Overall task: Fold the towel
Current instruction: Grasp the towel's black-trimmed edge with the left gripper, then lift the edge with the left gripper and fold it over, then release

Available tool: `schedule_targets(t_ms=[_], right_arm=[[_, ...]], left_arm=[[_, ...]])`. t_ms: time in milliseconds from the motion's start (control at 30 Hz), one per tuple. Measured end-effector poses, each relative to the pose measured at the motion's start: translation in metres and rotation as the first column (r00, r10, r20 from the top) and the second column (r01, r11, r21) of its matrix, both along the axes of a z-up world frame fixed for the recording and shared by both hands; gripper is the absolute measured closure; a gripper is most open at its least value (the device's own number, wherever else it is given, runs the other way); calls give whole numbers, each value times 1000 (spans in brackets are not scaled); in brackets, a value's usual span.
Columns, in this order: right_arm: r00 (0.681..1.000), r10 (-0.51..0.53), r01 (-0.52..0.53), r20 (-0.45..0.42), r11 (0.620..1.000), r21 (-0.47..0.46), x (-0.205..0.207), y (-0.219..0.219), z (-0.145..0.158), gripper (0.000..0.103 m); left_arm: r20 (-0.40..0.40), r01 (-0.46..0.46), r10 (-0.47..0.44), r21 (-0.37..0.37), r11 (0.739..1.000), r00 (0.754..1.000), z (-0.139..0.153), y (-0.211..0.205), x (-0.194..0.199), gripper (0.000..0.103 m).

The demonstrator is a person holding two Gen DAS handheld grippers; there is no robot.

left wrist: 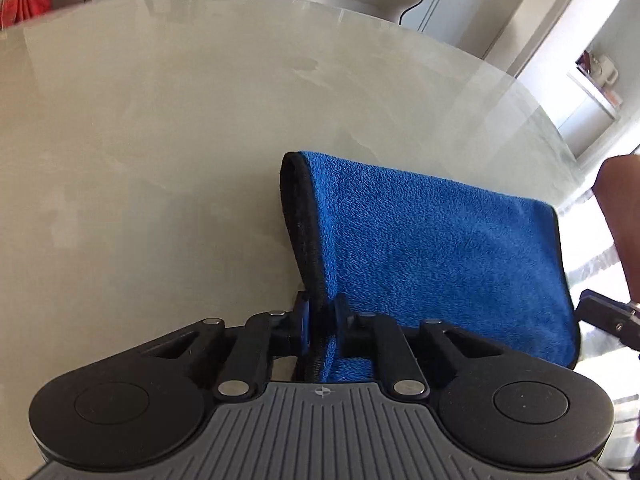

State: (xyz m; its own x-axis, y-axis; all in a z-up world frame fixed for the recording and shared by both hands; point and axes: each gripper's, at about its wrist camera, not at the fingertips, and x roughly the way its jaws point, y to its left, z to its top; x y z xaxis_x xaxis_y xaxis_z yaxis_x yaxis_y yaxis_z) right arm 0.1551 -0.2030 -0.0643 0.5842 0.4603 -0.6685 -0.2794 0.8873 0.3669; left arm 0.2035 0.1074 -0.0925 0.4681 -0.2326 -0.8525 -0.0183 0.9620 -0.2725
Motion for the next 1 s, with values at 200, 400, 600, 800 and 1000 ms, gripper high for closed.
schedule_targets(t_ms=[200,400,600,800,1000], right_arm=[[1000,25,-25,0,1000,15,-5,3,2,47],[1000,-19,19,-6,999,34,-10,-13,-1,47],[997,-80,81,-16,996,41,-17,-37,-6,47],[992,-125,127,-32,990,54,-24,-59,-11,47],[988,-146,149,-47,987,59,-25,-73,-17,46]], left_arm=[[52,62,-58,-83,995,997,34,-18,-2,94],[83,195,-187,-100,976,979,54,-69,11,94],[63,311,-307,-89,946,950,43,-140,33,94],[52,355,-352,-79,931,935,27,-190,50,94],[29,370,-369,-47,928,929,14,-208,51,88]])
